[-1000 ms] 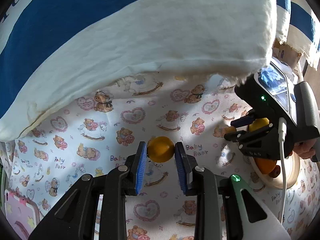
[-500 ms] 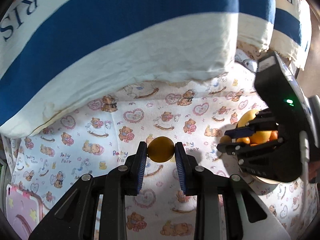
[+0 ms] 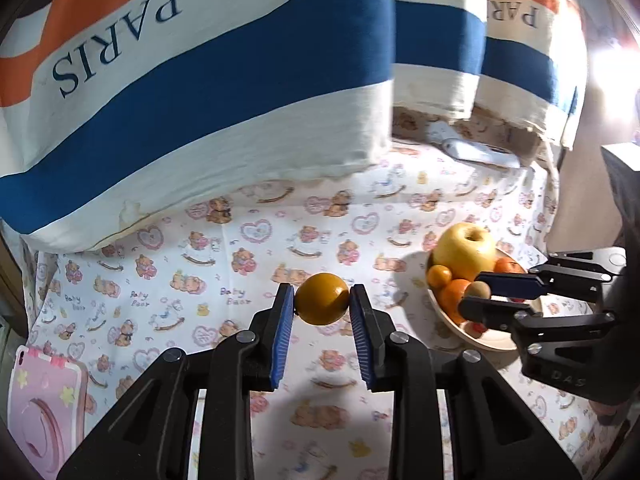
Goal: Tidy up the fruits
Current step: 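Carry the small orange and brown fruit over the plate with both tools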
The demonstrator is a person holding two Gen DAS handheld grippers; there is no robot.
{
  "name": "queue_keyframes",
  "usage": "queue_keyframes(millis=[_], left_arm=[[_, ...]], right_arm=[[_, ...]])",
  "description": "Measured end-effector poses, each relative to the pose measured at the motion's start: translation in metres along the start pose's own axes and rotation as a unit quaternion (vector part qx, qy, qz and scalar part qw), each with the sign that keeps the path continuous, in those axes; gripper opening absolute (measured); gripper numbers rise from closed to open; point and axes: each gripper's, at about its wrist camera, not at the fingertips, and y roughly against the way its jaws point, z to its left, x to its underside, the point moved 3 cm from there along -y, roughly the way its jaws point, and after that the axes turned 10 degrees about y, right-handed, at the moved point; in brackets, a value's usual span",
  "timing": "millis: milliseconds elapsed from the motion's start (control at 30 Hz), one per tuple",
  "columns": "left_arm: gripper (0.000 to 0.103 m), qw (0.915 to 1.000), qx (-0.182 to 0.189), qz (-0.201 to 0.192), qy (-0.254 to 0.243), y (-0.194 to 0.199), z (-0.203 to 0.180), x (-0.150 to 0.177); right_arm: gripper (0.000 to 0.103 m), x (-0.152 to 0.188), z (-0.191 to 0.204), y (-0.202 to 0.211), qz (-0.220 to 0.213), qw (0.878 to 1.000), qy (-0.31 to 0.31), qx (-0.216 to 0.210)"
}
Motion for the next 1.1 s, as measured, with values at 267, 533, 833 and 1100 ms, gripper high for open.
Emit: queue_keyframes(millis=[267, 533, 833, 1100], left_arm=[[0.027, 0.9989, 0.02, -0.041, -0.009, 0.023, -0.025, 0.016], [0.027, 0.9971, 0.057, -0.047, -0.019, 0.018, -0.047, 0.023], [0.027, 0.9958, 0.076, -0.045, -0.024, 0.013, -0.065, 0.024], [0.028, 0.994, 0.096, -0.033, -0.041, 0.003, -0.086, 0.03]], right_arm=[[0.025, 0.04, -0.012, 0.038, -0.079, 0.994, -0.063, 0.05], [0.025, 0.07, -0.035, 0.063, -0.117, 0.977, -0.118, 0.13], [0.025, 0.084, -0.052, 0.07, -0.129, 0.971, -0.136, 0.145], [0.025, 0.1, -0.063, 0.085, -0.18, 0.963, -0.131, 0.15]])
